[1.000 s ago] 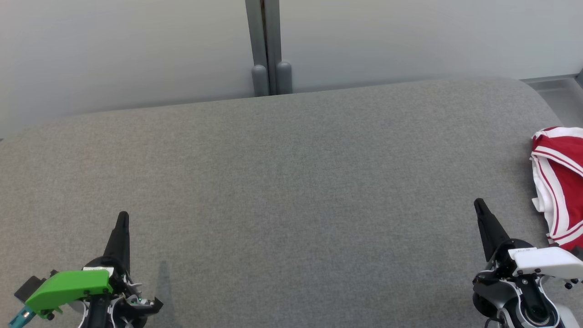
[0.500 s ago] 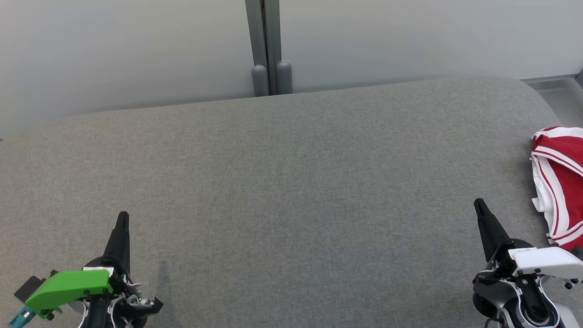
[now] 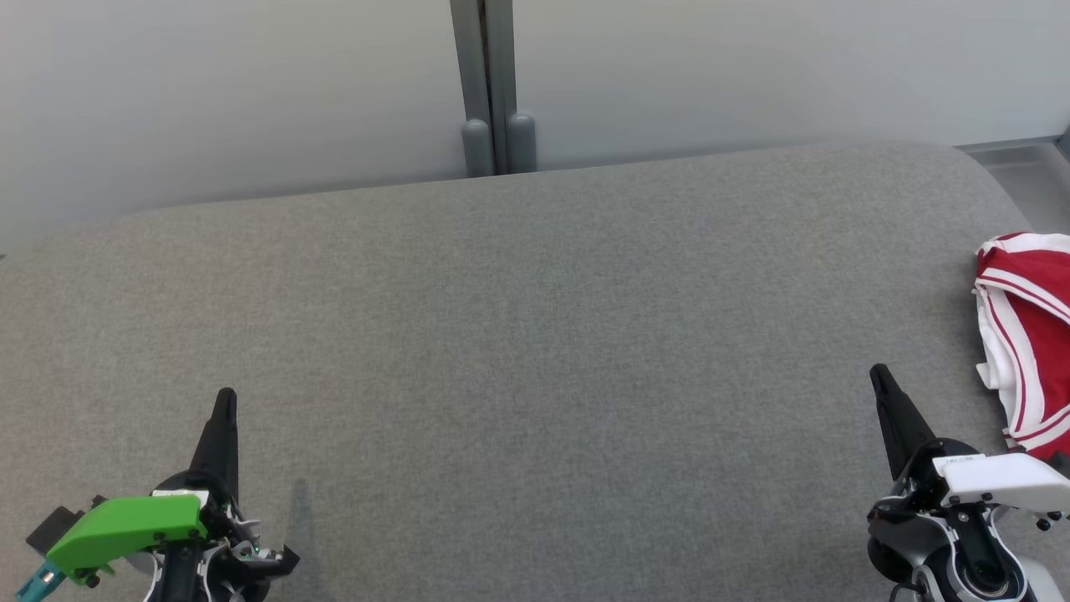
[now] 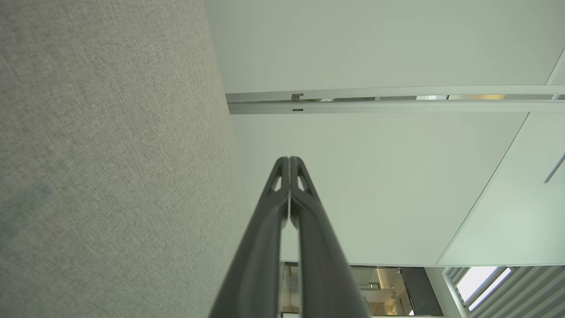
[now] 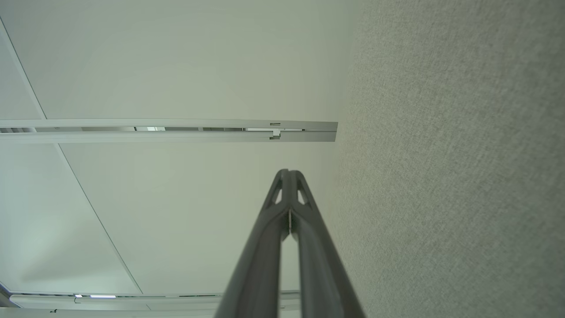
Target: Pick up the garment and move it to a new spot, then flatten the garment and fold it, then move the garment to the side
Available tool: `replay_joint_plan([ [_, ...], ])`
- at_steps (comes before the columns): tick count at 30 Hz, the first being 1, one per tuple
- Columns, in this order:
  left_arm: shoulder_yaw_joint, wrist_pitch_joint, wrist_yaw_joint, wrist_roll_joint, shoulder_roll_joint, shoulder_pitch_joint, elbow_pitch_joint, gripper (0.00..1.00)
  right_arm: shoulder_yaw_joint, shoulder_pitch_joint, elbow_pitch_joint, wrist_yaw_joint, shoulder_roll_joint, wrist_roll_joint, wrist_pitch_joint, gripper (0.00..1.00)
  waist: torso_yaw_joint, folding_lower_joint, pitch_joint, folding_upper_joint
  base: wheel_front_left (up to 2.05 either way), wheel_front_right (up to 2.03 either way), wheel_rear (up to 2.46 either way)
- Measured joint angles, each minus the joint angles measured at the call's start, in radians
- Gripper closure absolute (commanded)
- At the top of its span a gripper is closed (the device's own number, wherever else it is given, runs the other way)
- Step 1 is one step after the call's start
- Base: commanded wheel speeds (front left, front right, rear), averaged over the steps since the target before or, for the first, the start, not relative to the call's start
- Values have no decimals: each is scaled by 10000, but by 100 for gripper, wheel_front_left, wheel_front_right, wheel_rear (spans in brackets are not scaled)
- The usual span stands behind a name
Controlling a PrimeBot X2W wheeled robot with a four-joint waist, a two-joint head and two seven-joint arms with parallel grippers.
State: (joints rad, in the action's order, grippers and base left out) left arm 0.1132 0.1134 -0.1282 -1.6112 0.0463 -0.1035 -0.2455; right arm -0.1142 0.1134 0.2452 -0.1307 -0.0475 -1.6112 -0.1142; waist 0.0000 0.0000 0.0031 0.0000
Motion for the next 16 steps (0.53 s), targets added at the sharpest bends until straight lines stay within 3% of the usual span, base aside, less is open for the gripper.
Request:
replay_joint_plan([
  [16, 0, 0, -6, 0, 0, 0, 2, 100, 0, 0, -2, 0, 0, 0, -2, 100, 0, 0, 0, 0, 0, 0, 0],
])
